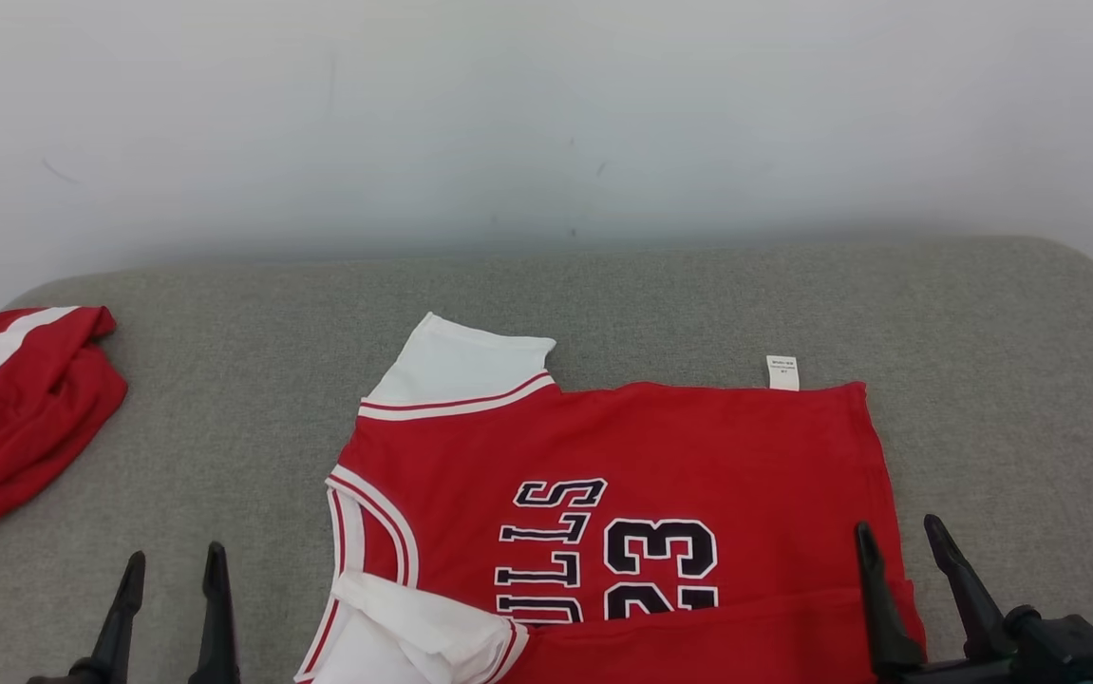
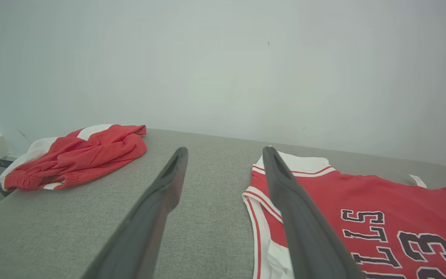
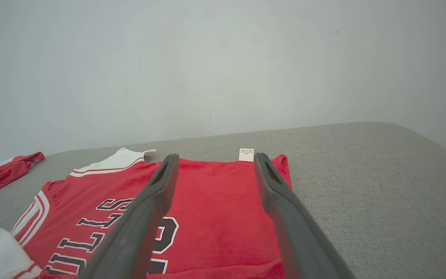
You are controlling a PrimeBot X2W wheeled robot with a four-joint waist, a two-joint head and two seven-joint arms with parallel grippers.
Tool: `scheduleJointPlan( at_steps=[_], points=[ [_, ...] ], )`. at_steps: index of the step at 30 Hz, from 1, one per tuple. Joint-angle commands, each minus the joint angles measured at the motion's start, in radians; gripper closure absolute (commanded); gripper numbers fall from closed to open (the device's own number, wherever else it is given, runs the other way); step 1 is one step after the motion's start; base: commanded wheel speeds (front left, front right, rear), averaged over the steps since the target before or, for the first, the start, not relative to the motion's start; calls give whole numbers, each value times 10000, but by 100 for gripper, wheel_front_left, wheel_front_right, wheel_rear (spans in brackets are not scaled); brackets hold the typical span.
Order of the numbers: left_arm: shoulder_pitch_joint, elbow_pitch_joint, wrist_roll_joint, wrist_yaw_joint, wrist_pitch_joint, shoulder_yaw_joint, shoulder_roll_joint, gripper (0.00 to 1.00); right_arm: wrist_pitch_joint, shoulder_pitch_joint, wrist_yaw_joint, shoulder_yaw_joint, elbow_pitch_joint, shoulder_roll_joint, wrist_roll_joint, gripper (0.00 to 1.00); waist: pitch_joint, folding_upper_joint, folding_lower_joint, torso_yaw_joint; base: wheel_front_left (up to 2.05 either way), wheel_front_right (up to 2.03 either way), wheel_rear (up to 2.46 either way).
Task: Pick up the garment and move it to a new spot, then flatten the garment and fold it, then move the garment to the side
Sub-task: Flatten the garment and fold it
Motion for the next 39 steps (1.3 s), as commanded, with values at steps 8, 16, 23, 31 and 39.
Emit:
scheduleJointPlan(
  at_steps=[8, 16, 23, 31, 39],
  points=[
    [679, 277, 947, -394, -30, 276, -268, 0, -53, 292, -24, -308, 87, 285, -551, 0, 32, 0, -1, -20, 0, 0, 0],
    [699, 504, 1235, -690, -31, 632, -631, 0, -55, 201, -24, -341, 502, 310, -462, 0, 95, 0, -1, -11, 0, 0, 0],
    [-592, 1115, 791, -1053, 261, 462, 21, 0, 121, -1072, -25, 20, 1523, -353, 134, 0, 378, 0, -1, -207, 0, 0, 0],
    [-3388, 1464, -339, -1100, 1975, -1096, 1467, 0, 1402, -3423, -25, 298, 2717, -1121, 544, 0, 1429, 0, -1, -444, 0, 0, 0],
    [-6979, 2253, -2393, -1103, 3350, -3140, 2972, 0, 3265, -6364, -25, 744, 4256, -1273, 734, 0, 3021, 0, -1, -900, 0, 0, 0]
  ],
)
